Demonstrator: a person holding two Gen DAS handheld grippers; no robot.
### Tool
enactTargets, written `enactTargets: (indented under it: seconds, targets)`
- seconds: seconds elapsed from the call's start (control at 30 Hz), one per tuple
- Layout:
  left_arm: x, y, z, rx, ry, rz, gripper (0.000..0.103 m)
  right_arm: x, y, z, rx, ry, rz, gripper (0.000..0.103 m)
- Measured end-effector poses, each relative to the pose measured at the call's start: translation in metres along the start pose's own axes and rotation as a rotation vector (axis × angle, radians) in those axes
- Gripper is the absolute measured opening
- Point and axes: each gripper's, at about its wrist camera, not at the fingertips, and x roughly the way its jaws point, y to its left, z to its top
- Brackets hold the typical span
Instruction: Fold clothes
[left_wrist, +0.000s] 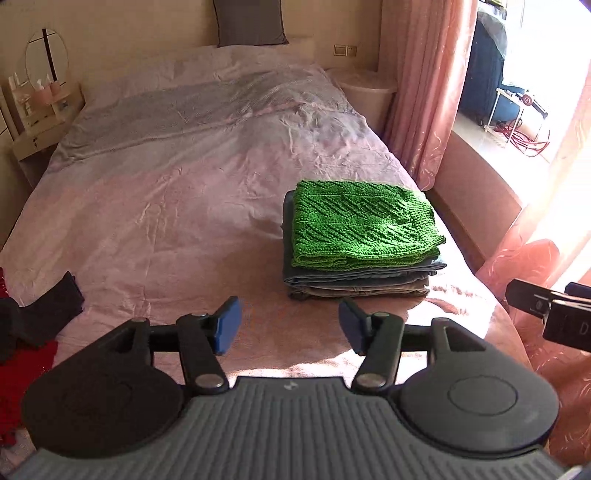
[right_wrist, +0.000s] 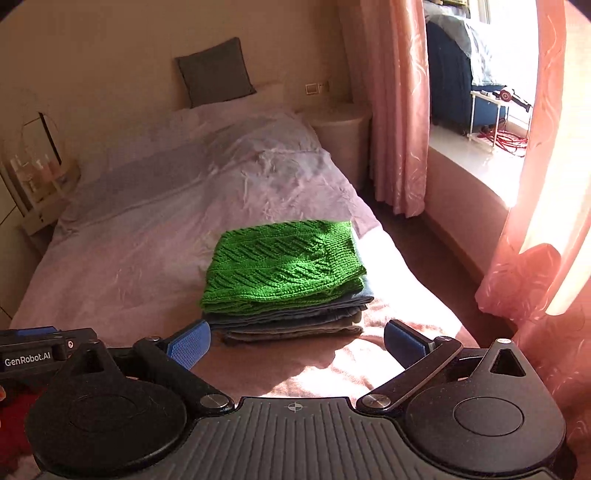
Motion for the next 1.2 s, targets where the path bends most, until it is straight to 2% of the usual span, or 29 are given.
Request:
enactTargets:
  seconds: [0.17, 0.57, 0.93, 1.2]
  targets:
    - [-0.016, -0.003, -0.011, 0.018, -0.007, -0.003, 0.058, -0.018, 0.004, -0.006, -0.002, -0.002, -0.003, 0.102]
    - [-0.029, -0.008, -0.035, 0.034, 0.015, -0.022, 0.061, -0.032, 0.010, -0.030, 0.000, 0.059, -0.010, 0.102]
    - [-0.007, -0.015, -0.047, 0.051, 0.078, -0.028, 0.062, -0.015, 0.006, -0.046, -0.002, 0.136, -0.035, 0.102]
    - [0.017, -0.023, -0.049, 0.068, 0.116, -0.022, 0.062, 0.008, 0.001, -0.042, -0.009, 0.177, -0.045, 0.102]
